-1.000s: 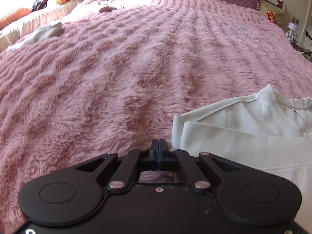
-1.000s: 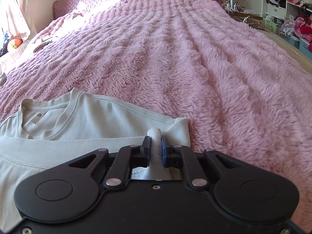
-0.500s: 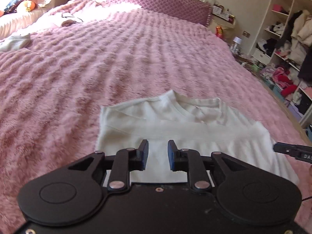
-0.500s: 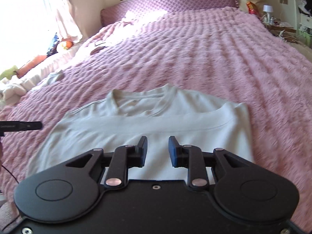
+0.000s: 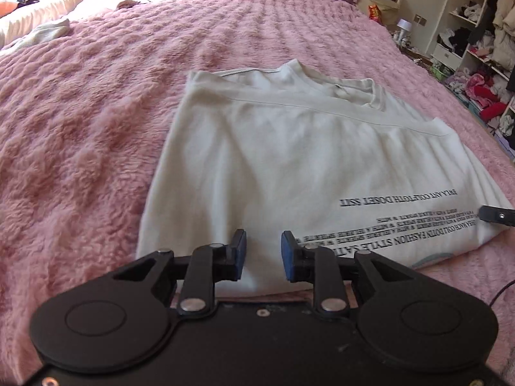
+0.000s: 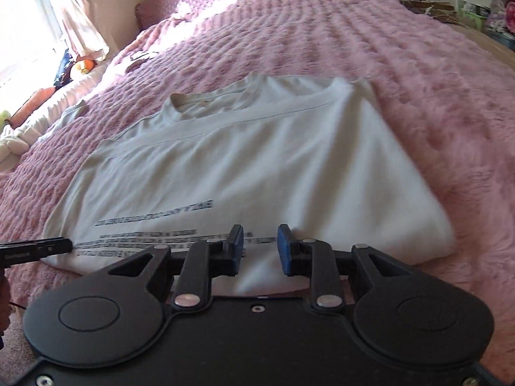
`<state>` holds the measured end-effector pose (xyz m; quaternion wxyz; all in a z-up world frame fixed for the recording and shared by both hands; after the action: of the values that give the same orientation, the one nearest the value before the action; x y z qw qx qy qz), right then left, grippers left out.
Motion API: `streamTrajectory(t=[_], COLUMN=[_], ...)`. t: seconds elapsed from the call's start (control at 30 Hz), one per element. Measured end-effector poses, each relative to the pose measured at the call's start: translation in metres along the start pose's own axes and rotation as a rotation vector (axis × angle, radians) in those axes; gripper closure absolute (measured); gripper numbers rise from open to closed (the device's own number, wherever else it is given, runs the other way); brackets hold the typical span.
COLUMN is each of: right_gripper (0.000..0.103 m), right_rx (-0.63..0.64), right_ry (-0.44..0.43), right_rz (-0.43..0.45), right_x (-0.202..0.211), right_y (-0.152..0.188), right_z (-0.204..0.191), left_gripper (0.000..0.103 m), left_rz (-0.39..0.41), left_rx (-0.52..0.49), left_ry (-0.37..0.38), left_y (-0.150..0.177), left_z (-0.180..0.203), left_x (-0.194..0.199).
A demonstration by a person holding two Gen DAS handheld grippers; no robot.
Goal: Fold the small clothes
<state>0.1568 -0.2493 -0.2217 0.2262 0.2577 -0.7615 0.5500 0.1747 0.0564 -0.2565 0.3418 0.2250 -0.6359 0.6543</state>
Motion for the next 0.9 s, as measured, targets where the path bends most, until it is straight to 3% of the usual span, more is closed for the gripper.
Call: streamTrajectory(t=[0.07,0.17,0.33,0.43,0.5,0.6,0.7,0.77,0.83,0.9], right_gripper=[0.081,0.080,0.080,0.077,0.076,0.065,0.065,0.065,0.074,0.096], right_rx=[-0.034,-0.101,-0.256,-0.307,-0.302,-0.261,-0.265,-0.247,-0.241,-0.233], right_ry=[0.070,0.163,0.126,0.124,0.154,0.218,0.175,0.181,0.188,0.184], right_rz=[0.018,0.029,0.043,0.105,0.146,0.162,0.144,0.121,0.116,0.121], right_x=[0.009,0.016,0.026,0.041,0.046,0.043,0.033,0.025,0.023,0.025], right_y=[-0.003,-0.002,0.003,0.002,0.002,0.002,0.000,0.000,0.000,-0.001], right_z=[0.030,0.066,0.081,0.080,0.084,0.089,0.090,0.090,0.089,0.088], left_gripper=[0.074,0.074,0.075,0.069,0.068,0.066,0.068,0.068,0.068,0.072], left_rz=[-0.005,-0.015,-0.007,0.034,0.083,0.097,0.072,0.069,0.046,0.043], left_rx=[0.045,0.121,0.159,0.264,0.316,0.390,0.520,0.537,0.559,0.584], left_ry=[-0.045,-0.026,-0.028,0.016,0.006,-0.045,-0.011,-0.059,-0.037,-0.016], left_y=[0.008,0.018,0.020,0.012,0.009,0.015,0.024,0.027,0.029,0.029], left_z=[-0.022,-0.043,-0.041,-0.039,-0.042,-0.059,-0.073,-0.081,-0.081,-0.080], left_x=[0.004,0.001,0.011,0.035,0.053,0.059,0.051,0.045,0.036,0.030])
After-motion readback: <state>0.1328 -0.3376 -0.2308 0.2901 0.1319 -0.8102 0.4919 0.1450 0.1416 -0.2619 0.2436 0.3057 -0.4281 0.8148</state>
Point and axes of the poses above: each gripper's, at about its wrist camera, not at the fingertips, and x roughly against the way its jaws point, z to its right, y to its underside, the point moved 9 cm from there along -x, roughly the way its jaws point, and after that the axes turned 7 degrees about -x, right-handed, at the moved point
